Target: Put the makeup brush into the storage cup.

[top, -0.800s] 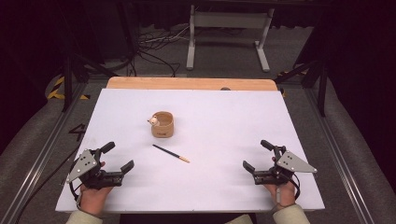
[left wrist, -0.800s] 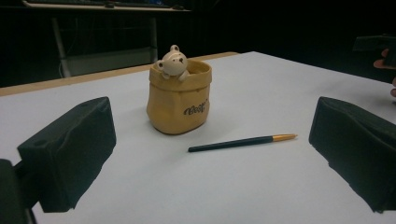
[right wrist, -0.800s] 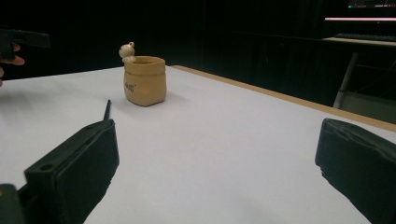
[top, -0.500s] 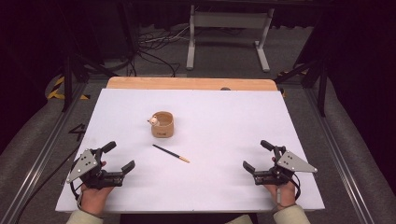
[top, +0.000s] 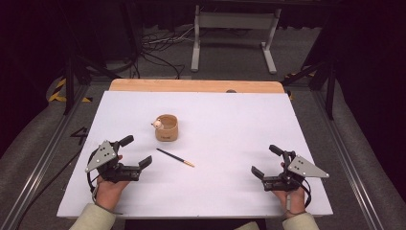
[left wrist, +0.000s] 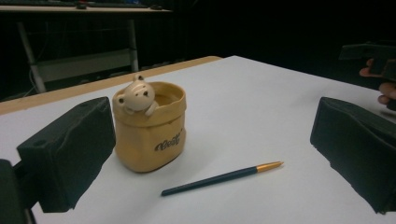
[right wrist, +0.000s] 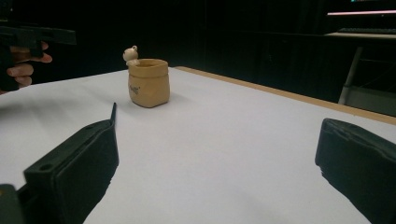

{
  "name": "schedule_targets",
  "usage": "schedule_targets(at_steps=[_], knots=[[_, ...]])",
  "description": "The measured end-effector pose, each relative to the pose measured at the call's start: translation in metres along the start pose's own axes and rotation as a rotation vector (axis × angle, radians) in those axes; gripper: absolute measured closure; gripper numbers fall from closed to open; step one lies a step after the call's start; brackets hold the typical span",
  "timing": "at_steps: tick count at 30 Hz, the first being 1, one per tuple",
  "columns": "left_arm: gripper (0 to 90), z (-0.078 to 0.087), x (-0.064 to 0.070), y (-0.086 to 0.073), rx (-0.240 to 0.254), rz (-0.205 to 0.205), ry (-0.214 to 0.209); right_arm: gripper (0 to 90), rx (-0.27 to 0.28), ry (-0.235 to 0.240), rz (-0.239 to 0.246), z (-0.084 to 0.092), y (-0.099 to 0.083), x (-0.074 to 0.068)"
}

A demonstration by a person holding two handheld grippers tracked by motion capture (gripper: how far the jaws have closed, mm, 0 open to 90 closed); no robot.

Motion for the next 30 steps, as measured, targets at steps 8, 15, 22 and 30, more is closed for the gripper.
schedule_targets(at_steps=[8,15,22,30], knots=[[1.4,-0.013,0.006,0.011,-0.016,-0.015,-0.034,0.0,0.008,0.000,-0.010,0.001,0.000,0.001],[1.0,-0.026,0.011,0.022,-0.043,-0.049,-0.056,0.0,0.008,0.001,-0.008,0.002,0.000,0.001],[0.3,-0.036,0.016,0.036,-0.107,-0.105,-0.086,0.0,0.012,0.005,-0.006,0.003,0.001,0.002],[0.3,-0.046,0.022,0.052,-0.209,-0.176,-0.109,0.2,-0.008,0.007,-0.049,0.004,0.002,0.003]])
Point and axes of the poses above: each handheld gripper's, and its own axes: z roughly backward along the jaws, y roughly out of its top, x roughly to its right, the point moved 5 cm from there along -z, roughly forward along the jaws, and after that the axes turned 9 degrees about y, right-handed, at the moved point
